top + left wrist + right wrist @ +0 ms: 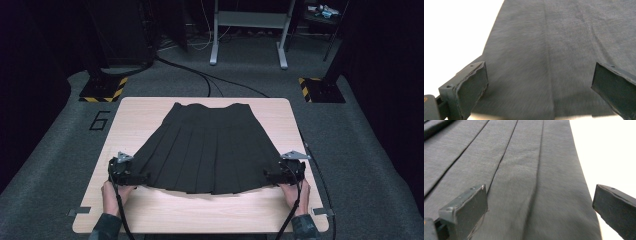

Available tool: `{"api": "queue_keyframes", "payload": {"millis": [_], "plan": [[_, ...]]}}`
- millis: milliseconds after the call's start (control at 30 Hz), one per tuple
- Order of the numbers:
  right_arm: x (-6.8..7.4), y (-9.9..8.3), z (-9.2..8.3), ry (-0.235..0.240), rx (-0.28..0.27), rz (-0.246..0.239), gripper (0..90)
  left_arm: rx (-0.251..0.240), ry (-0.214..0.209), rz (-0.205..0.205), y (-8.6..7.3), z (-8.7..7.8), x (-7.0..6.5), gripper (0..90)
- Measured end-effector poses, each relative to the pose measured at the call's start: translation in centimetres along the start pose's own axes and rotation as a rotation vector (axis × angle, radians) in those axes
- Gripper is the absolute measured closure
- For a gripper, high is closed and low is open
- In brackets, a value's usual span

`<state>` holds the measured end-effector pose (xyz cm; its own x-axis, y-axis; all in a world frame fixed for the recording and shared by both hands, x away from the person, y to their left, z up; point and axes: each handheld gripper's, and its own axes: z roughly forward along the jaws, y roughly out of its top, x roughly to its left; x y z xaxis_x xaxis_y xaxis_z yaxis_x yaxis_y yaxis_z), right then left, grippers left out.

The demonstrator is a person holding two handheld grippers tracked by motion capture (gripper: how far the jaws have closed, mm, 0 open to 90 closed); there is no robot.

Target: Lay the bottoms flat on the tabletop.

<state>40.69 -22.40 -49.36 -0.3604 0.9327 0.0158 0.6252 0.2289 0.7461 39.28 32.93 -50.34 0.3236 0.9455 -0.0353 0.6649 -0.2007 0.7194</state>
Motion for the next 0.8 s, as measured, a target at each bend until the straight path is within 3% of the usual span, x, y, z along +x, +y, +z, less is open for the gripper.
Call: {"api": "queue_keyframes", "payload": {"millis": [67,233,367,433,567,700,767,800], "plan": [[-0.5,-0.8,-1.8,-0.016,-0.021,-0.005,0.0,-0.01,0.008,-0.006,-0.4,-1.2,0.4,0.1],[-1.2,-2.2,-3.7,-0.026,-0.043,0.02,0.0,-0.043,0.042,-0.018,-1.9,-3.8,1.2,0.1],[-1.8,-3.9,-5.1,-0.055,-0.044,0.033,0.0,-0.039,0.056,-0.019,-3.3,-5.3,1.8,0.1],[-2.1,-4.8,-5.5,-0.058,-0.047,0.038,0.0,-0.037,0.058,-0.022,-4.1,-5.4,2.0,0.1],[-2.4,-6.3,-5.6,-0.082,-0.041,0.058,0.6,0.023,0.04,-0.031,-5.9,-4.7,2.7,0.0],[-2.6,-7.4,-4.8,-0.118,0.001,0.035,0.4,0.033,0.05,-0.043,-6.9,-3.9,3.3,0.0],[-2.6,-8.0,-4.0,-0.156,0.046,0.011,0.0,0.002,0.071,-0.024,-7.2,-3.5,3.6,0.0],[-2.7,-8.1,-3.9,-0.138,0.032,0.02,0.0,-0.015,0.074,-0.03,-7.3,-3.4,3.8,0.0]]}}
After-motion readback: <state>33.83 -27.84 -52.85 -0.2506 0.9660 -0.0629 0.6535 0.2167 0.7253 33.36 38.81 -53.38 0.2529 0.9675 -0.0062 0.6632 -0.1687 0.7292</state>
